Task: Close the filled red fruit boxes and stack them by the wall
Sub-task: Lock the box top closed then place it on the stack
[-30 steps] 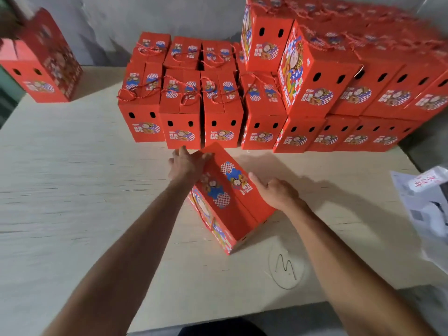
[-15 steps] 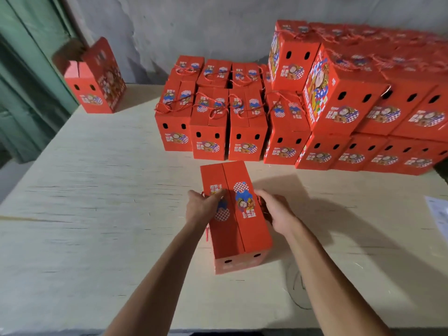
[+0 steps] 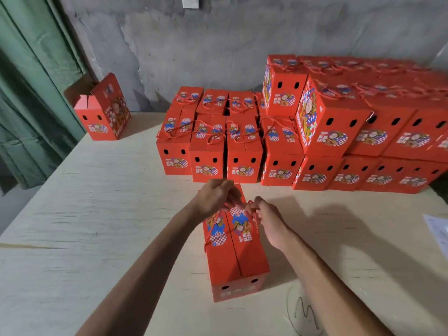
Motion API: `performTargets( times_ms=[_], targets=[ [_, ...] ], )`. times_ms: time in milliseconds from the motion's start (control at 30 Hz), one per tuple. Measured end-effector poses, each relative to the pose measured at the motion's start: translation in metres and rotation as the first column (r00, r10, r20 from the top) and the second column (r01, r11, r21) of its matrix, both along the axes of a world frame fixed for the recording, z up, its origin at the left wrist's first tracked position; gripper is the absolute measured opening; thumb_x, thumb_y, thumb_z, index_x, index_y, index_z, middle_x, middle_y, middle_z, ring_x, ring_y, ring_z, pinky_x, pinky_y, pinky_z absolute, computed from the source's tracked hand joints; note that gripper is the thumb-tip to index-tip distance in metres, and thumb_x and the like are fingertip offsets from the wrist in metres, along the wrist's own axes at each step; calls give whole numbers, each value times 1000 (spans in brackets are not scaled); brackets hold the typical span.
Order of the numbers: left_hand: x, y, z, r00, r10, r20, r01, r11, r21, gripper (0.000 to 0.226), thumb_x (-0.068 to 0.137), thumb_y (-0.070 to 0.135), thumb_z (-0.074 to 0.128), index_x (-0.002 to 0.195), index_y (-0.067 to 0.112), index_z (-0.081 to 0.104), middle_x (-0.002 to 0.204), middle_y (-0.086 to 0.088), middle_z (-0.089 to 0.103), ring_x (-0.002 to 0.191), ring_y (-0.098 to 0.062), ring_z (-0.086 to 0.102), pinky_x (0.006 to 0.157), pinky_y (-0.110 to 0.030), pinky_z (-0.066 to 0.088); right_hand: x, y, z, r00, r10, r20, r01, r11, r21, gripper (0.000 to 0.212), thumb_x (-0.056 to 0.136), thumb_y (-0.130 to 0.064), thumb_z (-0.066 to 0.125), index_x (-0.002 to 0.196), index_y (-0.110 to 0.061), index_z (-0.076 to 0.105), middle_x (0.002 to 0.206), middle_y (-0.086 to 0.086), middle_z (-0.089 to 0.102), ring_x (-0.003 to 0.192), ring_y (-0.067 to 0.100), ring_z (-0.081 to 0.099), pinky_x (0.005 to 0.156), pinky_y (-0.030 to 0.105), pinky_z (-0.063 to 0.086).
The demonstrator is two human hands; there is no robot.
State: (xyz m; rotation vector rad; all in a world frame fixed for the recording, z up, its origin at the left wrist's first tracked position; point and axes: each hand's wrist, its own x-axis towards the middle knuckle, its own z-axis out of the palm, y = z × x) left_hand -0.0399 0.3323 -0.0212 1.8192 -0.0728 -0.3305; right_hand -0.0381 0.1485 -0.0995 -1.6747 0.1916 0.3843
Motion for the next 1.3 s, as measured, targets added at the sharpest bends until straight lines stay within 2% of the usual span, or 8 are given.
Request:
performTargets(
  times_ms=[100, 167, 300, 500, 767, 1000, 1100, 1300],
  targets=[
    [9, -9, 7, 991, -34, 131, -7, 953, 304, 41, 108, 20, 38, 90, -2, 68, 85, -14, 73, 76, -25, 67, 75, -39, 57, 8, 15, 35, 983, 183, 12, -178, 941, 287, 52, 108, -43, 33, 90, -19, 75, 97, 13, 77, 96, 29, 73, 107, 50, 48],
    [14, -9, 13, 962, -166, 217, 17, 829, 559, 35, 106, 19, 41, 83, 3, 62, 76, -7, 68, 66, -23, 63, 70, -47, 58, 14, 29, 59, 961, 277, -18, -268, 942, 202, 68, 99, -71, 37, 110, -14, 73, 98, 9, 79, 94, 23, 76, 102, 46, 54],
    [20, 0, 20, 907, -235, 350, -114, 661, 741, 24, 101, 20, 48, 83, 11, 63, 73, -7, 69, 62, -28, 67, 58, -44, 56, 23, 45, 84, 986, 157, -47, -159, 986, -41, 79, 83, -83, 52, 75, -6, 70, 65, 13, 67, 59, 25, 68, 70, 36, 61],
    [22, 1, 18, 885, 98, 455, -307, 858, 412, 21, 109, 24, 42, 100, 15, 58, 87, -4, 68, 73, -25, 64, 65, -51, 54, 49, 65, 121, 967, -222, 127, 233, 969, -83, 46, 94, -41, 53, 60, -16, 39, 52, 1, 35, 50, 20, 34, 57, 35, 31],
    [65, -36, 72, 757, 259, 600, -458, 865, 205, 44, 110, 38, 39, 148, 14, 42, 148, -3, 46, 141, -25, 37, 113, -43, 35, 143, 29, 281, 834, -334, 440, 341, 938, 65, 32, 91, -30, 54, 67, -10, 59, 48, 0, 52, 38, 17, 55, 52, 36, 50],
    [147, -103, 100, 897, 292, 332, -295, 955, -41, 44, 111, 42, 30, 142, 16, 49, 101, 30, 49, 89, 17, 49, 77, -7, 38, 240, -13, 345, 753, -362, 549, 424, 906, 15, 25, 89, -26, 52, 72, -11, 64, 60, 5, 59, 60, 20, 56, 58, 32, 41],
    [193, -128, 89, 927, 244, 285, -264, 964, 34, 34, 112, 37, 28, 128, 18, 51, 98, 17, 57, 79, 7, 53, 71, -9, 43, 274, -32, 331, 776, -342, 530, 413, 911, -16, 27, 91, -21, 53, 71, -10, 67, 57, -3, 70, 53, 13, 63, 59, 25, 46],
    [259, -168, 55, 961, 159, 227, -182, 980, 85, 54, 112, 40, 23, 154, 9, 35, 139, -14, 60, 129, -32, 57, 109, -47, 47, 318, -88, 249, 819, -288, 497, 419, 891, -174, 19, 100, -20, 54, 87, -16, 68, 85, 1, 76, 67, 13, 63, 63, 30, 44]
  ],
)
